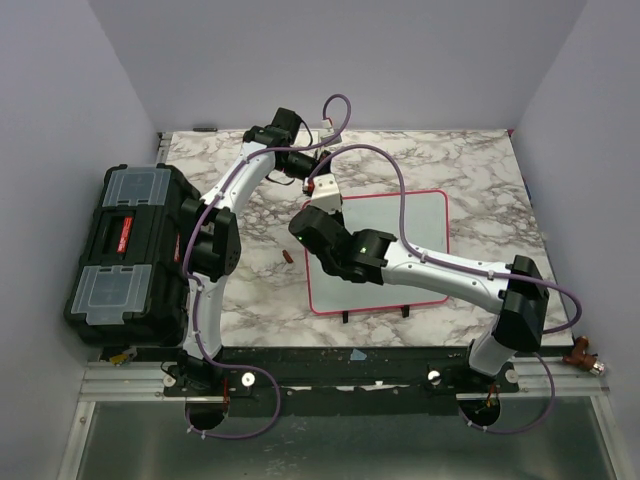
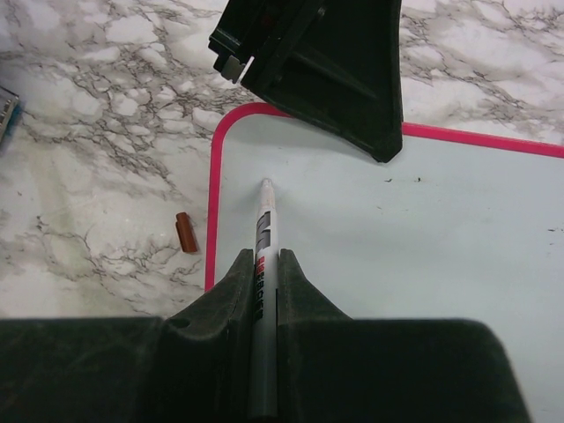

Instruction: Write a sentence on the whiteboard

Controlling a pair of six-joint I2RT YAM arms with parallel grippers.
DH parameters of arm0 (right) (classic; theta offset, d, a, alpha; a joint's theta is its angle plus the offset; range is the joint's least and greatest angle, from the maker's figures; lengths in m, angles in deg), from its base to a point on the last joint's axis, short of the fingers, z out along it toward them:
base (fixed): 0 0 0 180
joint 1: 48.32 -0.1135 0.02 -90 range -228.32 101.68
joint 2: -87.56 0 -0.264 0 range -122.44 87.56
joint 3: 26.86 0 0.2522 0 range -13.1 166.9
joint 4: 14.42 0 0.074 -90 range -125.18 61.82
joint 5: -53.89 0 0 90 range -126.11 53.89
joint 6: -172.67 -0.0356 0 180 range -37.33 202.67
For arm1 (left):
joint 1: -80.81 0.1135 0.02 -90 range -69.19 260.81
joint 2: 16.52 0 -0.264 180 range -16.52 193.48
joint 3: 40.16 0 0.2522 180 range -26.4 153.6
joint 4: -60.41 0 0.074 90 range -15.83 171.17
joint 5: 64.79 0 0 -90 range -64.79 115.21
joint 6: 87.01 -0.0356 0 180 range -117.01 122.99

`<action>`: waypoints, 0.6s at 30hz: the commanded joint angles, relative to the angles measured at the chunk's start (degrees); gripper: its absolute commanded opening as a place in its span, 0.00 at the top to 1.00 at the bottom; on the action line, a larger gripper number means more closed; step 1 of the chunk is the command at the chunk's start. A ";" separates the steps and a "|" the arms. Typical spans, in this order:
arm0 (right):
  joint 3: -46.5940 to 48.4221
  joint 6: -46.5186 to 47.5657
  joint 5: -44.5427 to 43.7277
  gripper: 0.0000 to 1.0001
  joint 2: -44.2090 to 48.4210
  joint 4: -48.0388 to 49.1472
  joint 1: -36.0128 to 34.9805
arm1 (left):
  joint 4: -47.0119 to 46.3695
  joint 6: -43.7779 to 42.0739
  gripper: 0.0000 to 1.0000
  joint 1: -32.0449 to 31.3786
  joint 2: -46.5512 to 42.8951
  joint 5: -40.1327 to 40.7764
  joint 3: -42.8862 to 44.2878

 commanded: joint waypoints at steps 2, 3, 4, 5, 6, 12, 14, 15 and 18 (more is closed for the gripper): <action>1.44 -0.17 -2.13 0.99 -1.35 -0.10 -0.36 | -0.64 -1.89 1.00 -0.16 -2.88 -3.88 -0.44; 1.33 -0.17 -2.08 0.99 -1.36 -0.10 -0.29 | -0.64 -1.89 1.00 -0.12 -2.81 -3.90 -0.47; 1.16 -0.28 -1.98 0.99 -1.43 -0.10 -0.35 | -0.64 -1.89 1.00 -0.12 -2.80 -3.83 -0.48; 0.99 -0.33 -1.73 0.99 -1.44 -0.11 -0.34 | -0.73 -1.89 1.00 -0.12 -2.78 -3.83 -0.48; 0.90 -0.43 -1.67 0.99 -1.39 -0.23 -0.32 | -0.73 -1.89 1.00 -0.12 -2.80 -3.84 -0.48; 0.32 -1.48 -1.18 0.99 -1.05 -1.28 -0.37 | -0.80 -1.85 1.00 -0.03 -2.78 -3.67 -0.48; -0.02 -1.85 -0.76 0.99 -0.78 -1.62 -0.35 | -0.82 -1.80 1.00 -0.03 -2.78 -3.68 -0.48; -0.22 -2.17 -0.46 0.99 -0.65 -1.84 -0.33 | -0.91 -1.72 1.00 -0.03 -2.80 -3.66 -0.48; -0.58 -2.72 0.55 0.99 -0.23 -2.73 -0.35 | -1.08 -1.54 1.00 -0.01 -2.69 -3.48 -0.48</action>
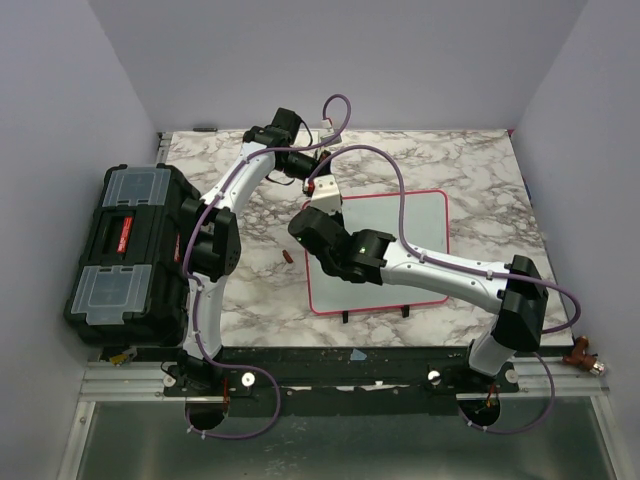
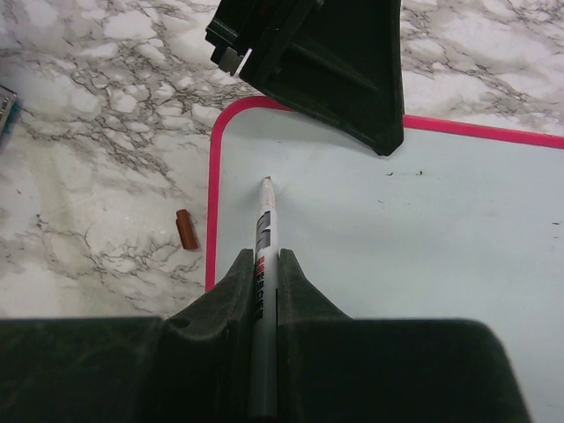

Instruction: Write a sentence on the whiteboard

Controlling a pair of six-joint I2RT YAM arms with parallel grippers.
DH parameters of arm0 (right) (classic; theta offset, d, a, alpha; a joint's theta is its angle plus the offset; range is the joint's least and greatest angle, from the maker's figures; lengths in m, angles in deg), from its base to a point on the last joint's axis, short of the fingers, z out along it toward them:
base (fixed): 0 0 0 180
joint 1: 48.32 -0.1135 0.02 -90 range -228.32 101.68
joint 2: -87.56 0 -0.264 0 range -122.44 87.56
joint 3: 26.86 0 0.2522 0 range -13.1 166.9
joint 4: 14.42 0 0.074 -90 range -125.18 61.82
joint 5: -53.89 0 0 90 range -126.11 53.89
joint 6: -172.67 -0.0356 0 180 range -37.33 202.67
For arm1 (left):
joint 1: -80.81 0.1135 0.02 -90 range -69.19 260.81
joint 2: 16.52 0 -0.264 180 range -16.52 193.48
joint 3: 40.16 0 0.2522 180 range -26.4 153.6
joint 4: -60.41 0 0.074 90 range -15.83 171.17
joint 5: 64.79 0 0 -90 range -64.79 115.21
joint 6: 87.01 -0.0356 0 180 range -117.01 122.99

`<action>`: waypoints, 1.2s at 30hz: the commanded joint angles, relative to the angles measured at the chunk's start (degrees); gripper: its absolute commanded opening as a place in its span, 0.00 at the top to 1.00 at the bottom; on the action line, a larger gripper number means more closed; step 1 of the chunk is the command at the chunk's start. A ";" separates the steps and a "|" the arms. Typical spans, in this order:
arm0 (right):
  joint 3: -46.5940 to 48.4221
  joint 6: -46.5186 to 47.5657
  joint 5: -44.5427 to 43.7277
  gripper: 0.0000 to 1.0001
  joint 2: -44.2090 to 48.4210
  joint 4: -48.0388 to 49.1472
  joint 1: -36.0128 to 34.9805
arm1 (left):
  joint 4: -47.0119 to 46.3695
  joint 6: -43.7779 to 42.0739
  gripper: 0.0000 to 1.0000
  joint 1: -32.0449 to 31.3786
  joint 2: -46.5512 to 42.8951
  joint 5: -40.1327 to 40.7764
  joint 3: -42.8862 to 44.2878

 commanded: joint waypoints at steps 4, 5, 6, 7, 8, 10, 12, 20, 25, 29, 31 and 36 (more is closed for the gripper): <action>-1.31 -2.60 2.06 0.99 1.01 -3.27 -0.33 | -0.84 -1.45 1.00 -0.05 -2.69 -3.44 -0.35; -1.48 -2.93 2.37 0.99 1.14 -3.71 -0.31 | -0.84 -1.44 1.00 -0.03 -2.66 -3.44 -0.35; -1.74 -3.26 2.73 0.99 1.40 -3.92 -0.32 | -0.92 -1.45 1.00 -0.05 -2.60 -3.37 -0.35; -2.00 -3.53 3.04 0.99 1.66 -4.03 -0.33 | -0.94 -1.42 1.00 -0.05 -2.60 -3.39 -0.35; -2.22 -3.73 3.49 0.99 1.96 -4.14 -0.35 | -0.93 -1.37 1.00 -0.05 -2.61 -3.40 -0.35; -2.85 -4.08 4.47 0.99 2.49 -4.21 -0.35 | -0.93 -1.37 1.00 -0.05 -2.60 -3.35 -0.42; -3.29 -4.63 5.11 0.99 2.97 -4.52 -0.29 | -0.93 -1.37 1.00 -0.01 -2.60 -3.35 -0.43; -3.42 -5.80 6.98 0.99 4.89 -5.88 -0.37 | -0.97 -1.32 1.00 -0.05 -2.69 -3.39 -0.53; -4.63 -7.07 7.50 0.99 8.70 -4.47 -0.42 | -0.97 -1.37 1.00 -0.05 -2.69 -3.31 -0.55; -8.11 -7.01 5.88 0.99 12.36 0.72 -0.43 | -1.01 -1.37 1.00 -0.05 -2.69 -3.20 -0.62; -7.89 -6.95 4.88 0.99 12.17 1.06 -0.40 | -1.02 -1.37 1.00 -0.08 -2.76 -3.22 -0.70; -5.78 -6.96 4.64 0.99 8.85 0.60 -0.38 | -0.93 -1.37 1.00 -0.05 -2.84 -3.22 -0.81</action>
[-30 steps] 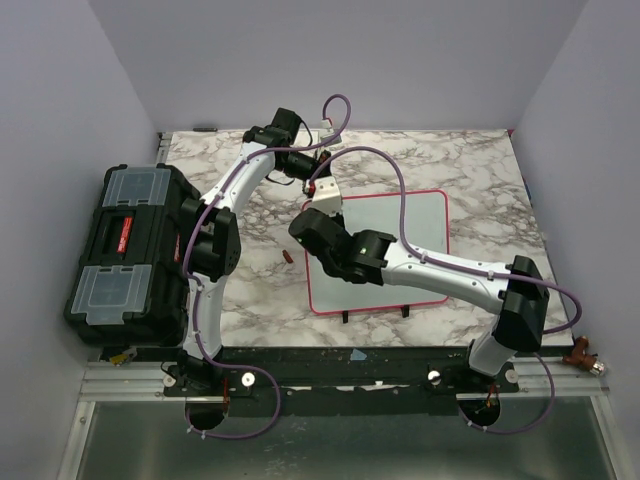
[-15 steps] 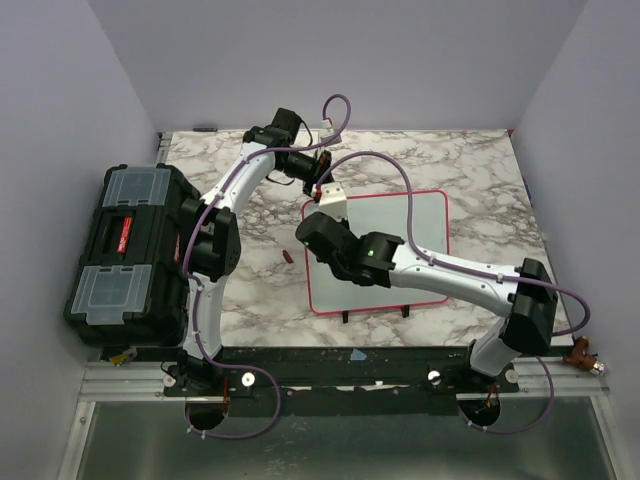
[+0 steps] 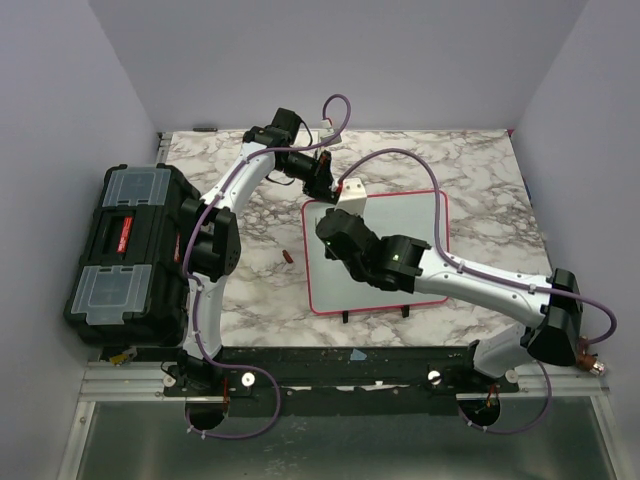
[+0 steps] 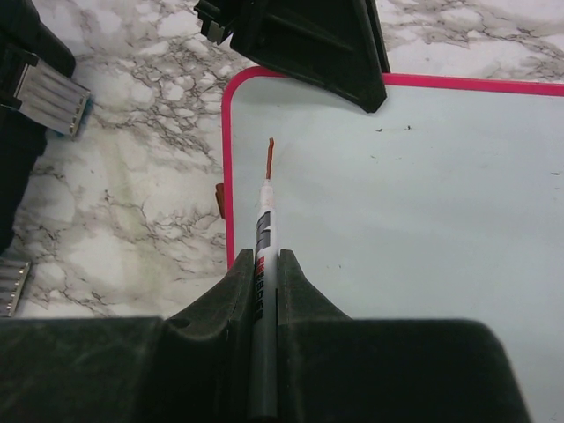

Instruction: Write a sentence on the whiteboard

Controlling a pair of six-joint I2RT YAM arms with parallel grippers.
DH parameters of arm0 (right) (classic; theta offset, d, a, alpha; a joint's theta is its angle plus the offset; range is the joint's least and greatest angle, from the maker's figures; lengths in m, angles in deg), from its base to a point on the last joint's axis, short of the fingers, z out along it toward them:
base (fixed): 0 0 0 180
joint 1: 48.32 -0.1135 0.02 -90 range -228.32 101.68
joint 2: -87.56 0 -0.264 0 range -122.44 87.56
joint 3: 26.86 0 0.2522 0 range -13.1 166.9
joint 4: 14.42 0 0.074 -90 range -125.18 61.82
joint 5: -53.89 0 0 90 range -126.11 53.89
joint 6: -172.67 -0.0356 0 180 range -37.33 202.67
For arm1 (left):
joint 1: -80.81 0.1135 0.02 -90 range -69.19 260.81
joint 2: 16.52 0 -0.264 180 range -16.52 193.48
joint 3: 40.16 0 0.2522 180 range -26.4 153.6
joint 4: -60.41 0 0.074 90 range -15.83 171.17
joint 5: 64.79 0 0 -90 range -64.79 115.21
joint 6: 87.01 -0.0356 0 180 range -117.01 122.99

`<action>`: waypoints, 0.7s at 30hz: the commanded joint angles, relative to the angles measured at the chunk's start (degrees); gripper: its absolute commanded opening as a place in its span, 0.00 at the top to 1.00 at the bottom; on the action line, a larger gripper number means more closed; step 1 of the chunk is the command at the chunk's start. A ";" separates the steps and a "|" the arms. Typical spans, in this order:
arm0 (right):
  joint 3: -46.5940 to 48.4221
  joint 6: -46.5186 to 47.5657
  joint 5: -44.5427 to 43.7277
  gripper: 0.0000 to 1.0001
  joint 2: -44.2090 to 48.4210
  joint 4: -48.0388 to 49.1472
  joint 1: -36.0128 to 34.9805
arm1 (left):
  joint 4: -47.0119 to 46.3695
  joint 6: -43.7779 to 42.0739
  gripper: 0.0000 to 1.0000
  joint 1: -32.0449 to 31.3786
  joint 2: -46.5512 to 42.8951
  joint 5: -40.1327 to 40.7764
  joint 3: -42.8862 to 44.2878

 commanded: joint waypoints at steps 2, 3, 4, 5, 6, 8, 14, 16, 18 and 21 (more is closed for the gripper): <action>2.04 -0.91 -1.35 0.99 -3.87 1.43 -0.39 | -0.63 -1.80 1.00 -0.08 -2.96 -3.22 -0.79; 2.43 -0.96 -1.26 0.99 -4.50 1.52 -0.38 | -0.64 -1.91 1.00 -0.07 -2.95 -3.24 -0.77; 2.71 -0.94 -1.26 0.99 -4.91 1.65 -0.40 | -0.65 -1.93 1.00 -0.06 -3.06 -3.22 -0.88; 3.07 -0.85 -1.34 0.99 -5.42 1.74 -0.33 | -0.65 -1.92 1.00 -0.06 -3.04 -3.24 -0.91; 3.31 -0.78 -1.43 0.99 -5.83 1.86 -0.38 | -0.64 -1.93 1.00 -0.02 -3.04 -3.23 -0.86; 3.71 -0.67 -1.76 0.99 -6.55 2.05 -0.38 | -0.66 -1.93 1.00 -0.01 -3.05 -3.22 -0.86; 4.25 -1.00 -3.32 0.99 -8.22 2.49 -0.35 | -1.76 -1.14 1.00 0.03 -3.54 -2.91 -1.76; 4.47 -1.09 -3.91 0.99 -8.69 2.49 -0.31 | -3.10 -0.33 1.00 0.02 -3.99 -2.78 -2.71; 4.66 -1.10 -4.51 0.99 -9.06 2.36 -0.36 | -3.86 0.00 1.00 0.01 -4.40 -2.69 -3.35; 4.69 -1.31 -5.42 0.99 -9.24 2.01 -0.31 | -3.99 0.04 1.00 0.15 -4.45 -2.73 -3.41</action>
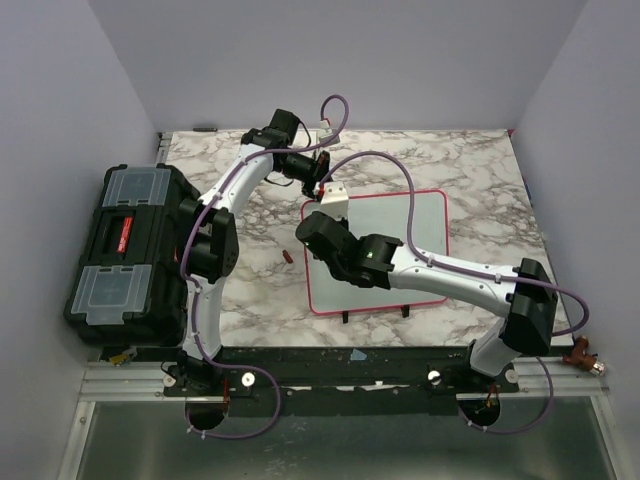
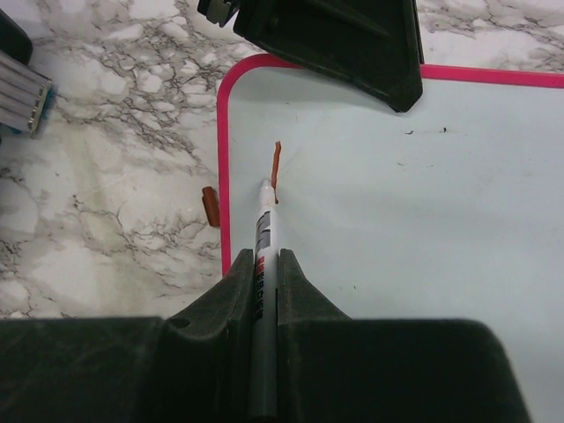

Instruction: Write a sentence on the whiteboard

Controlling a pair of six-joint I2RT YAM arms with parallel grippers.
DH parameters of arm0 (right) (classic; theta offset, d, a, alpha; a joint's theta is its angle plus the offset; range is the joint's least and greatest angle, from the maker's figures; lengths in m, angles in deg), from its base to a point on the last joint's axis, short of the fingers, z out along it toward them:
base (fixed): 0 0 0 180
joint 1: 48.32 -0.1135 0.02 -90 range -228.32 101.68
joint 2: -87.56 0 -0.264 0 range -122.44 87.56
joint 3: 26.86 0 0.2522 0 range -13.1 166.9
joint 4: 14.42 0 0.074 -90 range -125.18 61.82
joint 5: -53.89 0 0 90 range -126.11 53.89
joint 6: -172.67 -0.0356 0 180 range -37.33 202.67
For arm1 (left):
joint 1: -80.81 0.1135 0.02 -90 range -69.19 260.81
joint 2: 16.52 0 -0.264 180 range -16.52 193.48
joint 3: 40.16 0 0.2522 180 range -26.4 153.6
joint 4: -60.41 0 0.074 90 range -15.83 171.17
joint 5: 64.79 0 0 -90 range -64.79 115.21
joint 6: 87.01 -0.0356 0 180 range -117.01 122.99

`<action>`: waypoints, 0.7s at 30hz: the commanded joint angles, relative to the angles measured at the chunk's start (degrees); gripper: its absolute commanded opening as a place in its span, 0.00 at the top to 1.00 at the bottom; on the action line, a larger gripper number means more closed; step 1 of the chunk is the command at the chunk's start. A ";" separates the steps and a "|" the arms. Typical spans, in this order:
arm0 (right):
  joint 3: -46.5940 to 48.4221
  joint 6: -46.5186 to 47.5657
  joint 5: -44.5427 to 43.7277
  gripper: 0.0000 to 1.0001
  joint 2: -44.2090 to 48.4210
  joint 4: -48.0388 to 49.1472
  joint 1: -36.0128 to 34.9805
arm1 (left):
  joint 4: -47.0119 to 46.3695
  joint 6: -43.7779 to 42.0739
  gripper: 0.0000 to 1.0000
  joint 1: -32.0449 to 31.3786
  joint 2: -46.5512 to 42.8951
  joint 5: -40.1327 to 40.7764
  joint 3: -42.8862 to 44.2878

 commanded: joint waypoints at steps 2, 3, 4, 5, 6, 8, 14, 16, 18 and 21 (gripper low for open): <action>1.88 -1.20 -4.01 0.99 -0.92 0.41 -0.35 | -1.21 -1.20 1.00 -0.14 -2.96 -2.78 -0.70; 1.79 -1.21 -4.01 0.99 -1.00 0.41 -0.28 | -1.21 -1.18 1.00 -0.12 -2.96 -2.73 -0.61; 1.70 -1.10 -4.06 0.99 -1.02 0.42 -0.35 | -1.19 -1.14 1.00 -0.14 -2.87 -2.78 -0.58; 1.61 -1.04 -4.16 0.99 -1.13 0.41 -0.33 | -1.20 -1.13 1.00 -0.14 -2.88 -2.77 -0.52; 1.70 -1.10 -4.44 0.99 -1.18 0.13 -0.31 | -1.21 -1.18 1.00 -0.14 -2.87 -2.78 -0.52; 1.49 -1.26 -5.01 0.99 -1.10 -0.41 -0.33 | -1.14 -1.18 1.00 -0.14 -2.87 -2.78 -0.53; -0.37 -1.60 -5.73 0.99 0.11 -1.30 -0.04 | -1.21 -1.27 1.00 -0.08 -2.87 -2.78 -0.43; -0.99 -2.05 -5.57 0.99 0.46 -1.61 0.21 | -1.13 -1.26 1.00 -0.05 -2.87 -2.86 -0.45; -1.42 -2.25 -5.65 0.99 0.79 -1.82 0.39 | -1.12 -1.25 1.00 -0.05 -2.88 -2.84 -0.43; -1.48 -2.43 -5.77 0.99 1.10 -2.22 0.52 | -1.10 -1.27 1.00 -0.05 -2.79 -2.87 -0.43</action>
